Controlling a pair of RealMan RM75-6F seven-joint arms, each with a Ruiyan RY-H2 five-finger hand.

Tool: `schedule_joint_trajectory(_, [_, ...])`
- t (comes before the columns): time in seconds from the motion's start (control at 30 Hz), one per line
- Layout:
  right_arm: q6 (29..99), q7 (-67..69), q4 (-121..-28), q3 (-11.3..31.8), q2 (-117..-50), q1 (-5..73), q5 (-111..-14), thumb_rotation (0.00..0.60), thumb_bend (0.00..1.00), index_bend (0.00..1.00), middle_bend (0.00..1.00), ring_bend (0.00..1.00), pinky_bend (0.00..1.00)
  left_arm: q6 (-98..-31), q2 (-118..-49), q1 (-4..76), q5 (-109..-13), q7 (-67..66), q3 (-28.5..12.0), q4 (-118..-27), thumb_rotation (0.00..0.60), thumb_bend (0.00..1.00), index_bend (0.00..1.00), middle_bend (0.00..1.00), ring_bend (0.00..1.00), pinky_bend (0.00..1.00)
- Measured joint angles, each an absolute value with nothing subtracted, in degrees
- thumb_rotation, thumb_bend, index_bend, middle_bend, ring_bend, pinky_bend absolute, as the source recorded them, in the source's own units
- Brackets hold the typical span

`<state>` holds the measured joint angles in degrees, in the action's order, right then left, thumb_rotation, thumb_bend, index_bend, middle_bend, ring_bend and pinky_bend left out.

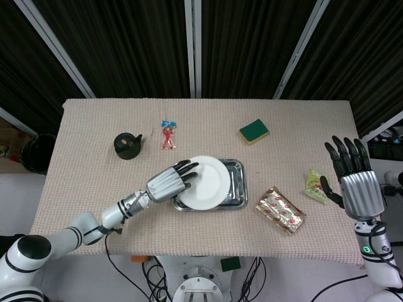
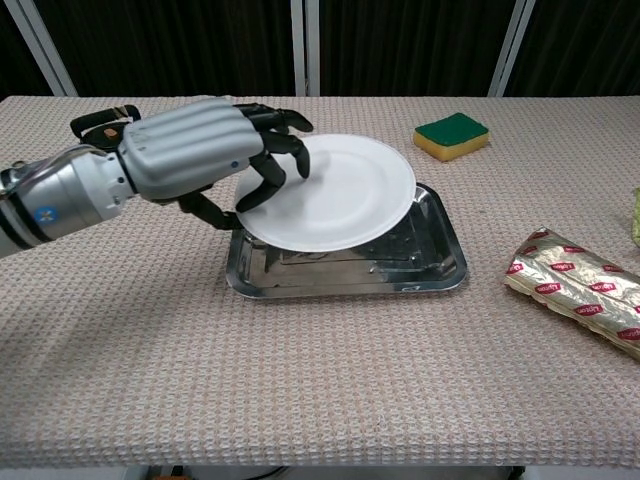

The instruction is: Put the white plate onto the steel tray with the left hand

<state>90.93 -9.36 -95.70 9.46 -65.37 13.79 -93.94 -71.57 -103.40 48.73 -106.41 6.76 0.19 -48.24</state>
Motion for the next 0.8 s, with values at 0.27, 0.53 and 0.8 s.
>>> schedule_joint_trajectory(0.27, [90.3, -8.8, -95.0, 9.8, -65.5, 14.0, -93.0, 0.6, 0.39, 0.0, 0.0, 0.0, 0.0, -67.5, -109.0, 53.3, -105.4, 9.1, 0.2, -39.5, 0.6, 0.36, 0.74, 0.31, 0.1, 0.19])
schedule_joint_trajectory(0.53, [90.5, -8.7, -94.5, 9.8, -65.8, 14.0, -93.1, 0.6, 0.39, 0.0, 0.0, 0.0, 0.0, -66.5, -112.7, 55.3, -105.4, 8.7, 1.9, -33.8, 0.6, 0.36, 0.74, 0.31, 0.1, 0.19])
schedule_joint_trajectory(0.8, [90.2, -8.7, -94.5, 9.8, -65.8, 14.0, -92.9, 0.6, 0.39, 0.0, 0.0, 0.0, 0.0, -67.1, -113.9, 55.5, -105.1, 8.7, 3.7, -31.4, 0.6, 0.35, 0.71, 0.31, 0.1, 0.19])
